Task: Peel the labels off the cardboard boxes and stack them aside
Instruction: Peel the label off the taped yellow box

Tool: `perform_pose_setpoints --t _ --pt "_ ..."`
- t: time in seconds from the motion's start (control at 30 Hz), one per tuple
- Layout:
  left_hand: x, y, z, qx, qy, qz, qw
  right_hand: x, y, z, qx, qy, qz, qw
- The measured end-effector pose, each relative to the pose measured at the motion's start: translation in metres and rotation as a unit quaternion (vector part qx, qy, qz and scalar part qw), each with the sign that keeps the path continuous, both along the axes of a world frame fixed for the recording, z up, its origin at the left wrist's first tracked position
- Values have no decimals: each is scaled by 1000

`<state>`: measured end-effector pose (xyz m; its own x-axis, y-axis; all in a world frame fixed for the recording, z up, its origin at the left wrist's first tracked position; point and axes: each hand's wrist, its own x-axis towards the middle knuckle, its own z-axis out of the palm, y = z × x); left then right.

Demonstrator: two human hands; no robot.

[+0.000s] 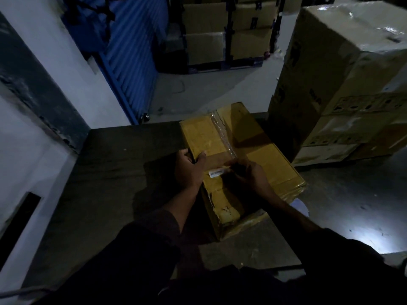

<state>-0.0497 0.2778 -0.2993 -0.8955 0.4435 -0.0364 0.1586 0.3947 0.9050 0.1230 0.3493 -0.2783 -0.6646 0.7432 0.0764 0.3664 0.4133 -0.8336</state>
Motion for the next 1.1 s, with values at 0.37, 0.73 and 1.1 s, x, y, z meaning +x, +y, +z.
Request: perform_pose_setpoints --t 0.37,0.73,1.1 --pt "0 0 -1 -3 5 -5 1000 3 -8 11 101 -46 -21 994" --pt "-1 -1 0 1 -29 -14 999 -33 6 20 186 -103 134 968" --pt "0 0 0 1 -19 -3 1000 -42 23 -8 157 -133 129 970"
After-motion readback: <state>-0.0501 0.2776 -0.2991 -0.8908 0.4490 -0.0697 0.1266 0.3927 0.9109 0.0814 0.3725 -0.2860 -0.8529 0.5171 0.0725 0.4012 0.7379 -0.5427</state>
